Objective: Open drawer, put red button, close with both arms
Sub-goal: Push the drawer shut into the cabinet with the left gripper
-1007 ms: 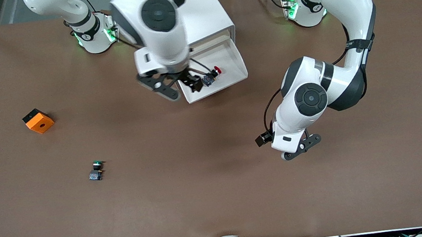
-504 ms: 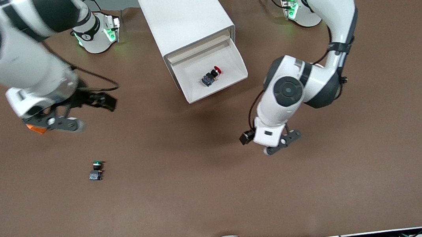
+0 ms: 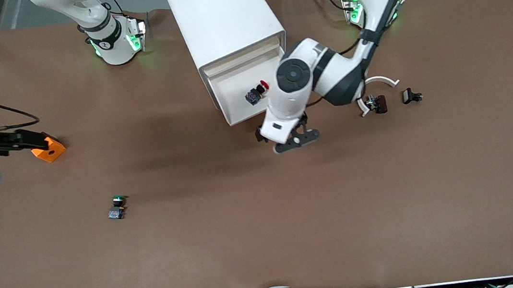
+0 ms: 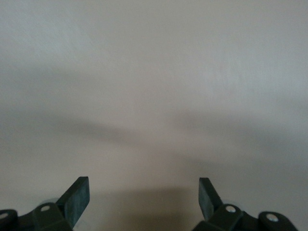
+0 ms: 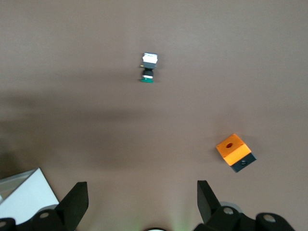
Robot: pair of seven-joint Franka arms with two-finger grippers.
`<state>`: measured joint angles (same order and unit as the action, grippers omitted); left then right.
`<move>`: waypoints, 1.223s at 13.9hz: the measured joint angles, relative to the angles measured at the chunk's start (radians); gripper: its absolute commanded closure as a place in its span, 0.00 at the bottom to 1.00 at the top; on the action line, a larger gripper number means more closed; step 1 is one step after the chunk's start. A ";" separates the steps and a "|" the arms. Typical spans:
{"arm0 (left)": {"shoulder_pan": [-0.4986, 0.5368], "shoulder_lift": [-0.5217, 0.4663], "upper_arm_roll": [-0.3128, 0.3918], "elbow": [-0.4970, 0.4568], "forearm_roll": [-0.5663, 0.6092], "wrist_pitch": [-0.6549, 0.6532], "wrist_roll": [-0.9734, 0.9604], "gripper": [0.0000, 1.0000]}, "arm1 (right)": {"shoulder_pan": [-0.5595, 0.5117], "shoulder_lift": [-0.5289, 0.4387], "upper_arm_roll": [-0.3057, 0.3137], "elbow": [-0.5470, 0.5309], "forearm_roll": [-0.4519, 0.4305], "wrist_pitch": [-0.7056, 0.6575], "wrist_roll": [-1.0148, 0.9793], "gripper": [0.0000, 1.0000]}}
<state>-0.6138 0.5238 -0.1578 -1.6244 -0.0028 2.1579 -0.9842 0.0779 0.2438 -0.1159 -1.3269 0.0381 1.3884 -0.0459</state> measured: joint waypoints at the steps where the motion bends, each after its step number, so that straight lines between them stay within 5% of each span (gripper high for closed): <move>1: -0.020 0.001 0.000 -0.010 0.000 0.002 -0.002 0.00 | -0.022 0.000 0.000 -0.001 0.000 -0.001 -0.012 0.00; 12: -0.145 0.008 -0.003 -0.045 0.005 0.005 -0.001 0.00 | -0.069 0.001 0.002 -0.013 -0.011 -0.030 -0.021 0.00; 17: -0.156 0.009 -0.063 -0.052 0.005 0.005 -0.001 0.00 | -0.089 -0.021 0.002 0.034 -0.015 -0.043 -0.020 0.00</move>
<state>-0.7696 0.5323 -0.2209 -1.6763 0.0019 2.1632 -0.9856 -0.0112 0.2232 -0.1142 -1.2926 0.0236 1.3458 -0.0663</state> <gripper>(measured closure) 0.000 0.000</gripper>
